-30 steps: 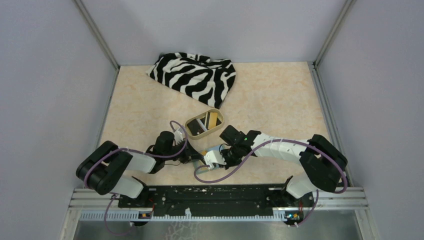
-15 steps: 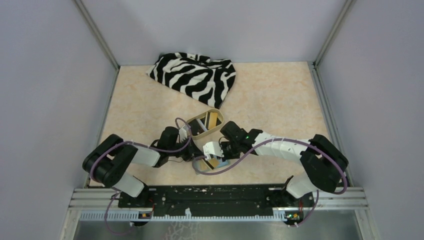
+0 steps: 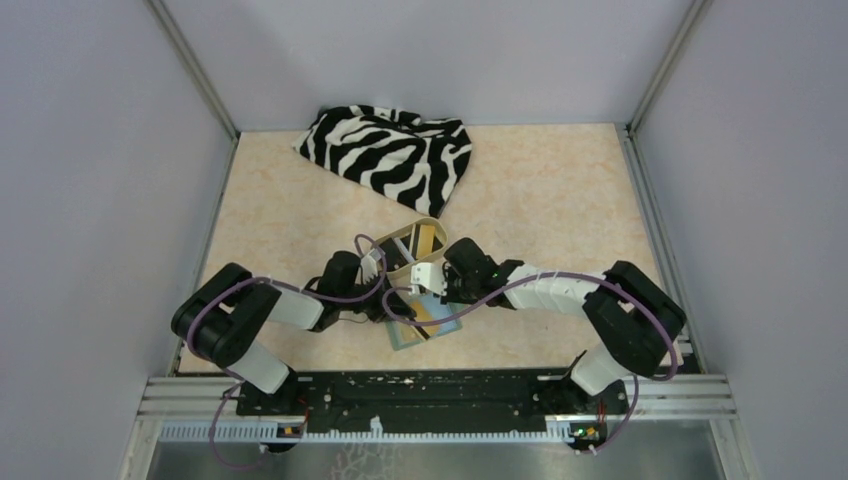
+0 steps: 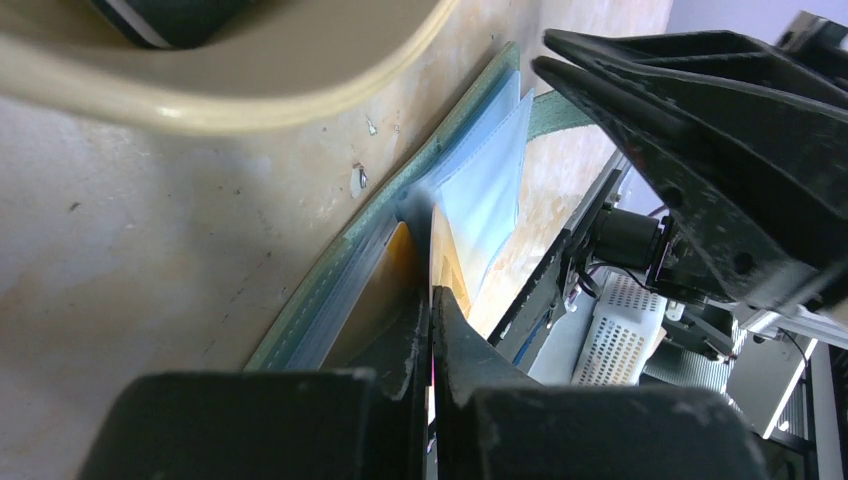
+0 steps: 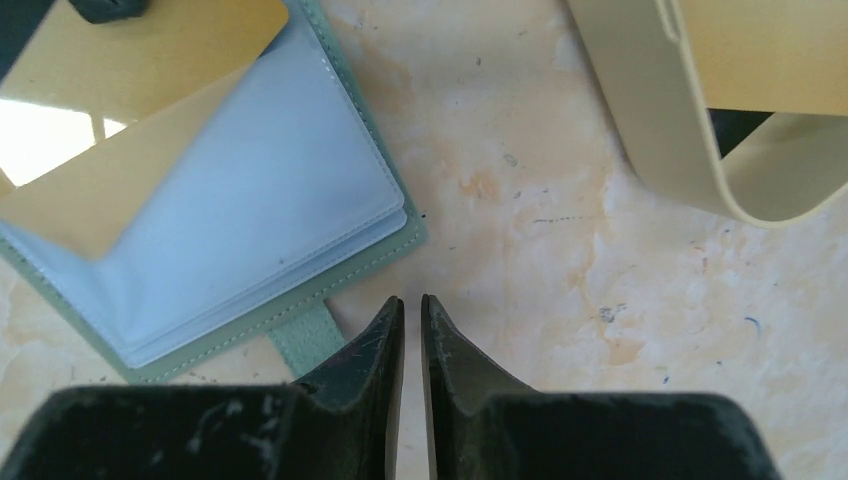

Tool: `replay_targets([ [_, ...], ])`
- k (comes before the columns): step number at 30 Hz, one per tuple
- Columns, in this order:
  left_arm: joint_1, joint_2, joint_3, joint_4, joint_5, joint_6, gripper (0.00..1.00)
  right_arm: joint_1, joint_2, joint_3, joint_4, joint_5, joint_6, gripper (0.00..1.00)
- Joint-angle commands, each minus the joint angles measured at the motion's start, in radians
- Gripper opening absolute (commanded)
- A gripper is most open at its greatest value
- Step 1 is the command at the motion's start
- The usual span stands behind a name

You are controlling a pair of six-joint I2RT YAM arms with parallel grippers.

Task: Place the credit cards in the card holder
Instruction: Insert the credit card into the card holder.

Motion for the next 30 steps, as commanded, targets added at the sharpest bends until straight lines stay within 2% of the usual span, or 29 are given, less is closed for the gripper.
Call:
replay_targets([
  [1, -0.01, 0.016, -0.024, -0.082, -0.022, 0.033, 0.03, 0.009, 0.055, 0.023, 0.06, 0.046, 0.062, 0.11],
  [10, -0.009, 0.019, -0.02, -0.081, -0.002, 0.047, 0.04, 0.075, 0.113, 0.049, 0.041, 0.017, 0.081, 0.11],
  [25, 0.033, -0.032, -0.066, -0.121, 0.013, 0.068, 0.06, 0.097, 0.154, 0.088, 0.037, -0.014, 0.117, 0.11],
  [30, 0.033, -0.022, -0.077, -0.069, 0.005, 0.039, 0.06, 0.108, 0.155, 0.099, 0.027, -0.046, 0.136, 0.11],
])
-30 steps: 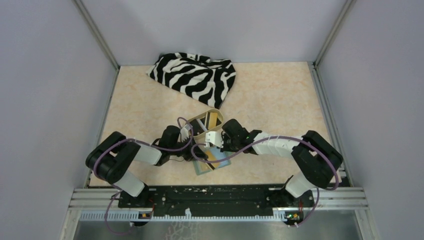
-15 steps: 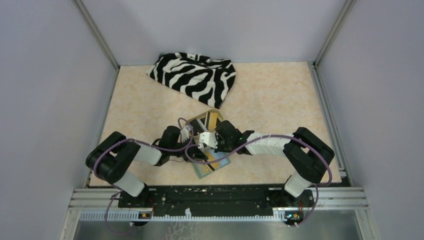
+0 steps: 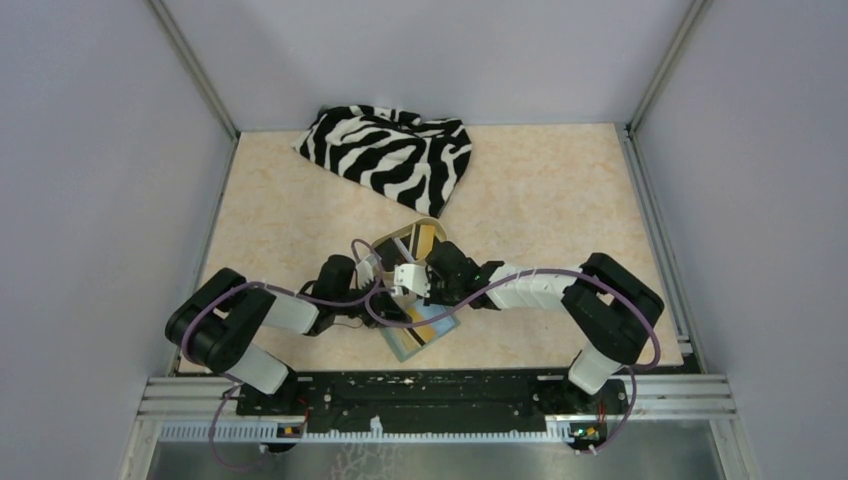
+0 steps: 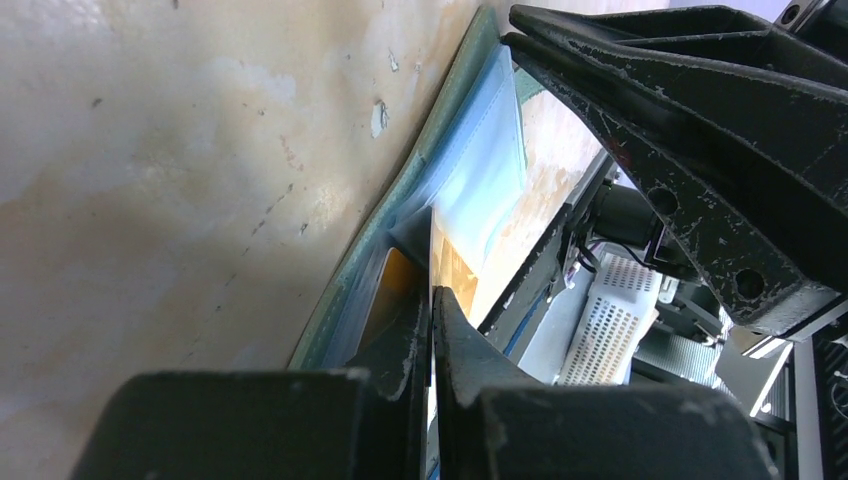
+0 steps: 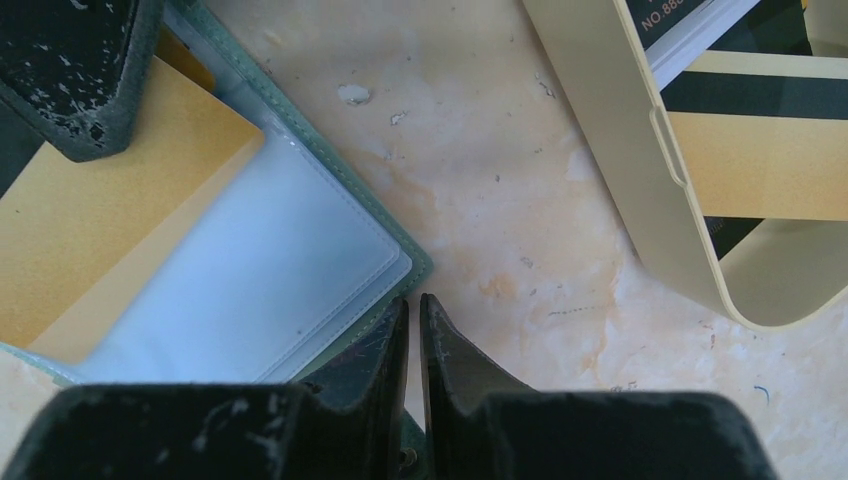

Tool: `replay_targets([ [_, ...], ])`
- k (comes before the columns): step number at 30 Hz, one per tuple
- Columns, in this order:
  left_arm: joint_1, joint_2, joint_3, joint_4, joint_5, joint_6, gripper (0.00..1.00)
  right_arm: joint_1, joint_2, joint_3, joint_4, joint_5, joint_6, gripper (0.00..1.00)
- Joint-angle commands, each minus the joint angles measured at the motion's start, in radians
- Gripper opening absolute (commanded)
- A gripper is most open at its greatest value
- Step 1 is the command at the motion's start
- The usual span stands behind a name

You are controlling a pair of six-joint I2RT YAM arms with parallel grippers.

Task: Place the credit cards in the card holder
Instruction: Insert the credit card into the card holder.

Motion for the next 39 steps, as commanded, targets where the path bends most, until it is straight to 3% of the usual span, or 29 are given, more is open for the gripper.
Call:
replay_targets([
  [1, 0.006, 0.019, -0.04, -0.029, -0.037, 0.016, 0.06, 0.025, 0.028, 0.03, -0.039, -0.083, 0.051, 0.11],
  [17, 0.005, 0.098, -0.056, 0.143, -0.032, -0.039, 0.07, 0.024, -0.004, 0.038, -0.049, -0.097, 0.073, 0.15],
  [24, 0.005, 0.128, -0.054, 0.162, -0.04, -0.029, 0.11, -0.007, -0.083, 0.049, -0.055, -0.024, 0.041, 0.27],
  [28, 0.005, 0.149, -0.053, 0.178, -0.031, -0.03, 0.11, -0.006, -0.172, 0.03, -0.088, -0.17, 0.0, 0.27],
  [34, 0.006, 0.143, -0.058, 0.173, -0.037, -0.027, 0.12, 0.076, -0.189, 0.046, -0.207, -0.447, -0.13, 0.16],
  [39, 0.005, 0.149, -0.058, 0.175, -0.033, -0.024, 0.13, 0.224, -0.138, 0.047, -0.151, -0.376, -0.102, 0.03],
])
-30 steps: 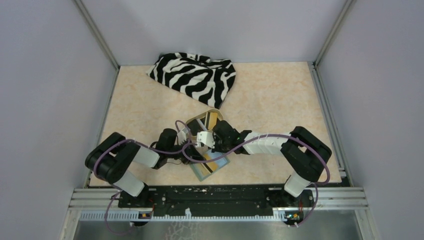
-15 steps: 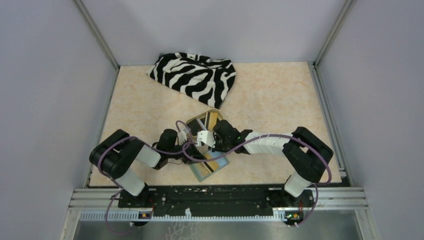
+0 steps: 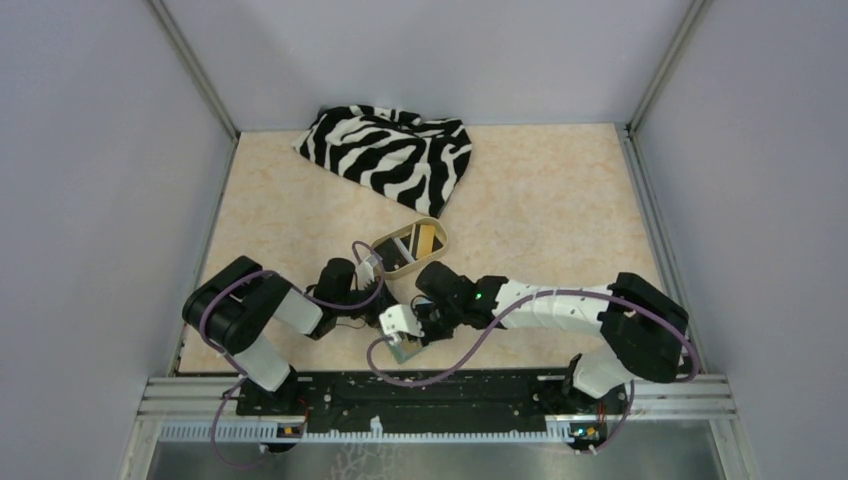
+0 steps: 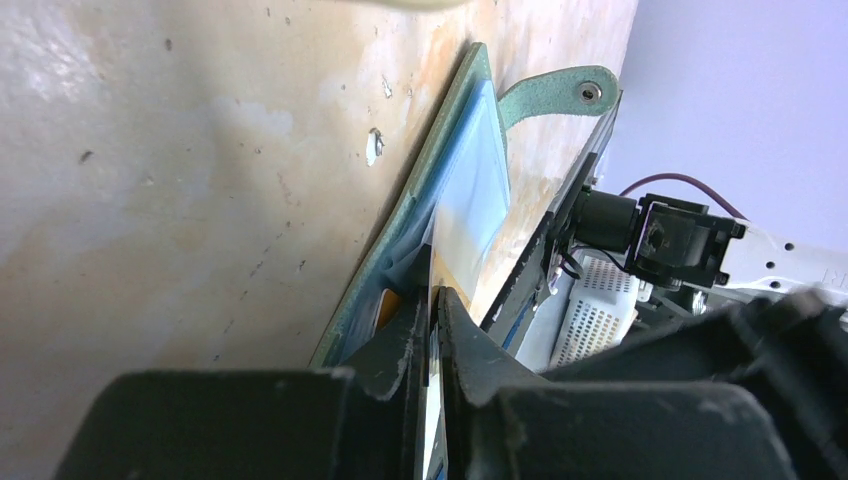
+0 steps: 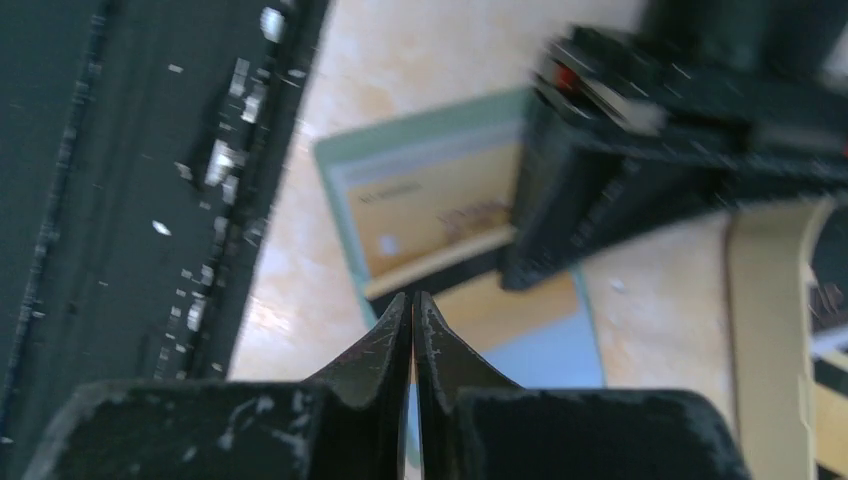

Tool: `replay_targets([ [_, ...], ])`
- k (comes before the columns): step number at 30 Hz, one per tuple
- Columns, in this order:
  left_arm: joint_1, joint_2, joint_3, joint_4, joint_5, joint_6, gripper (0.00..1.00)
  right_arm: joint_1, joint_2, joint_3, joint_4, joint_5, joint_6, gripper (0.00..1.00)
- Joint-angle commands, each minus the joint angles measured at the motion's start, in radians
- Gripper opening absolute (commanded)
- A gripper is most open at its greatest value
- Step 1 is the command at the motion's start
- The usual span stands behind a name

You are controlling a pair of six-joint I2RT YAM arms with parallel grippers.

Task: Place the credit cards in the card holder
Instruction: Insert the credit card into the card holder.

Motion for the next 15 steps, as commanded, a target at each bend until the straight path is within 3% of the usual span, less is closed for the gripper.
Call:
replay_targets([
  [1, 0.003, 0.033, -0.024, -0.053, -0.055, 0.041, 0.13, 0.112, 0.046, 0.033, 0.05, 0.008, 0.012, 0.0],
  [8, 0.003, 0.046, -0.018, -0.048, -0.045, 0.043, 0.14, 0.176, 0.132, 0.053, 0.16, 0.254, 0.13, 0.0],
  [15, 0.003, 0.054, -0.012, -0.043, -0.038, 0.044, 0.15, 0.201, 0.152, 0.036, 0.232, 0.351, 0.164, 0.0],
])
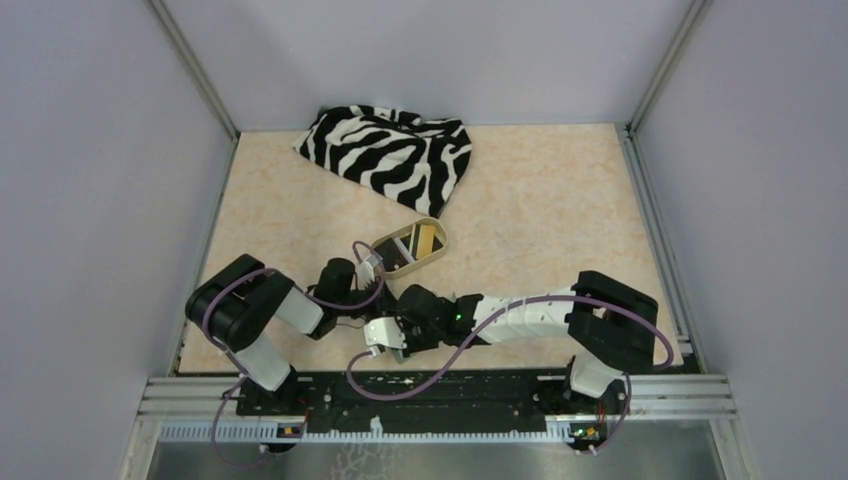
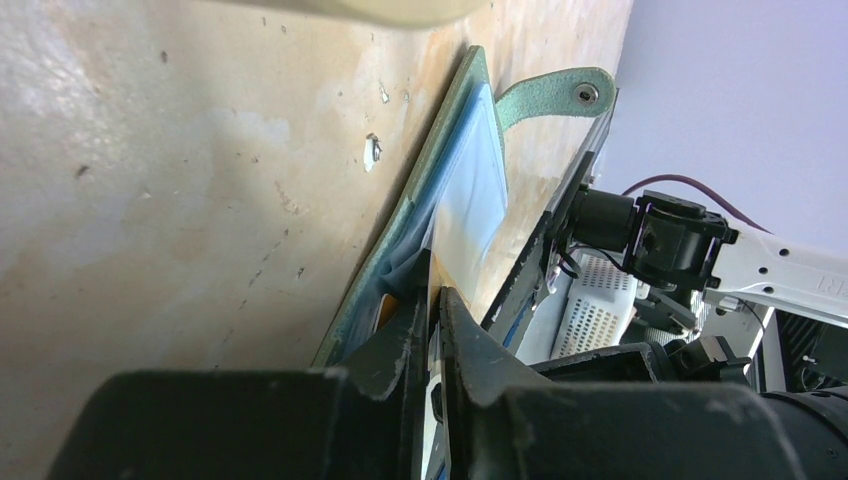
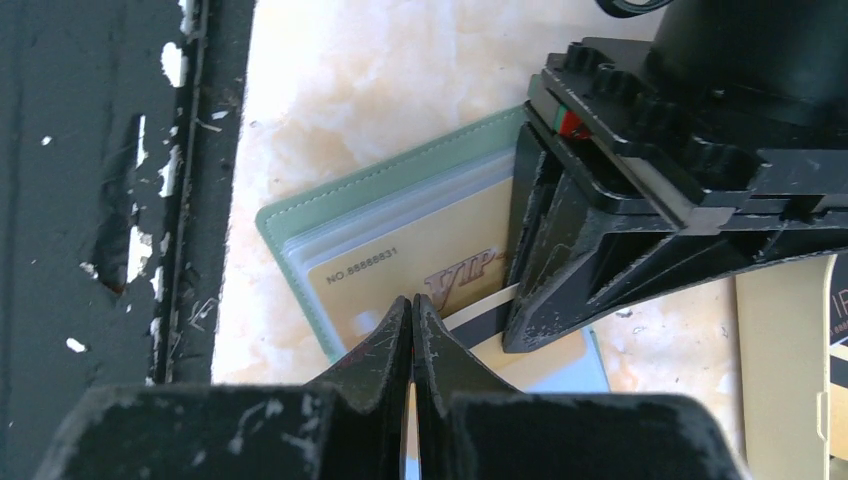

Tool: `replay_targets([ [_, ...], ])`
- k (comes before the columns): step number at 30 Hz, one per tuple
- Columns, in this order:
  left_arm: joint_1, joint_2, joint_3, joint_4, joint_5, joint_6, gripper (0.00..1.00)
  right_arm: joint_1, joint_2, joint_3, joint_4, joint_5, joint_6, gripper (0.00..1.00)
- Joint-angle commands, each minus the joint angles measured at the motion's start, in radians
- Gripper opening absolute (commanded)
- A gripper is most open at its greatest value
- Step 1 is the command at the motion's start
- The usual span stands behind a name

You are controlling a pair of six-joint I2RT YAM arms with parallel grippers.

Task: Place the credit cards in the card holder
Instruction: Insert the credit card into the card holder.

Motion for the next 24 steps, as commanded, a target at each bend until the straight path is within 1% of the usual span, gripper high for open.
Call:
replay_targets([
  [1, 0.004, 0.036, -0.011, -0.07, -0.046, 0.044, 0.15, 0.018, 0.017, 0.035, 0.087, 0.088, 0.046, 0.0],
  [7, 0.003, 0.033, -0.009, -0.072, -0.045, 0.043, 0.18, 0.034, 0.051, 0.035, 0.082, 0.122, 0.049, 0.0],
  [13, 0.003, 0.017, -0.001, -0.105, -0.046, 0.05, 0.28, 0.031, 0.036, -0.003, 0.097, 0.232, 0.028, 0.0],
  [24, 0.004, -0.011, 0.023, -0.167, -0.061, 0.068, 0.38, -0.046, -0.002, -0.051, 0.073, 0.268, 0.025, 0.0],
])
